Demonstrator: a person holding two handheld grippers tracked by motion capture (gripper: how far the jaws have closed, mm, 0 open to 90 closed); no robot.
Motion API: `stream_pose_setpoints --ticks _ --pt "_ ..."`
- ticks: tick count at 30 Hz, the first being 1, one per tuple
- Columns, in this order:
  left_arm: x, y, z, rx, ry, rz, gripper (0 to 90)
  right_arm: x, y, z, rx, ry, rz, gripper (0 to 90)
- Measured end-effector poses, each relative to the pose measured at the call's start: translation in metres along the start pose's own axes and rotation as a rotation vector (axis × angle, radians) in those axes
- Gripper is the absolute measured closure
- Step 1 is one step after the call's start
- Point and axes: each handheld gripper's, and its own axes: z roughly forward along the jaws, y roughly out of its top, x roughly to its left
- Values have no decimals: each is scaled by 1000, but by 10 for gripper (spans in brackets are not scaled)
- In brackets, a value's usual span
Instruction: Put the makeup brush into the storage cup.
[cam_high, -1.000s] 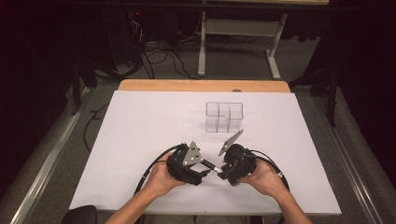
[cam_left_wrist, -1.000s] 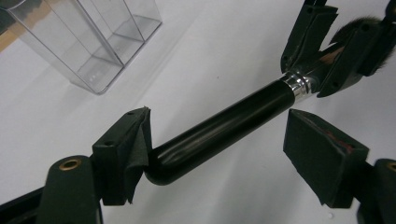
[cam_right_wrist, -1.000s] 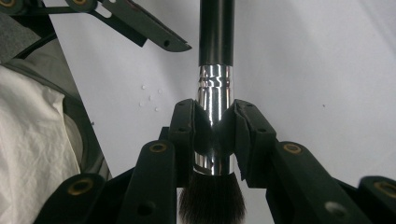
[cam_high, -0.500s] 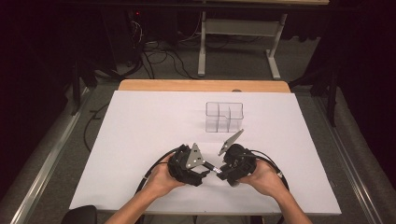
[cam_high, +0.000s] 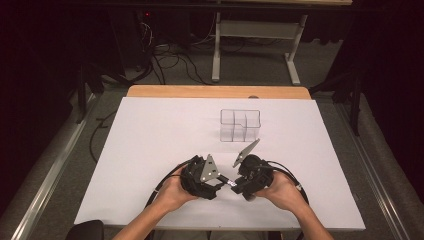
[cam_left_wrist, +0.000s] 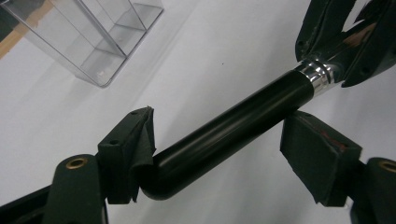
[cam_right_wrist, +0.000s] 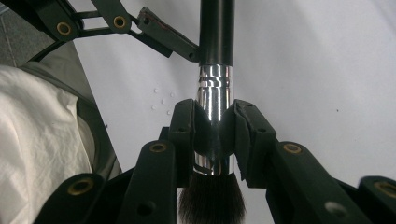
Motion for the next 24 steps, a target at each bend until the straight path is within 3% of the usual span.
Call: stream_pose_setpoints --ticks 10,15,24 --pt "0 0 -1 1 4 6 280 -1 0 -1 -9 17 1 727" --pt "-3 0 0 1 9 36 258 -2 0 1 13 23 3 727" --pt "-6 1 1 7 5 49 252 -1 2 2 16 27 3 727"
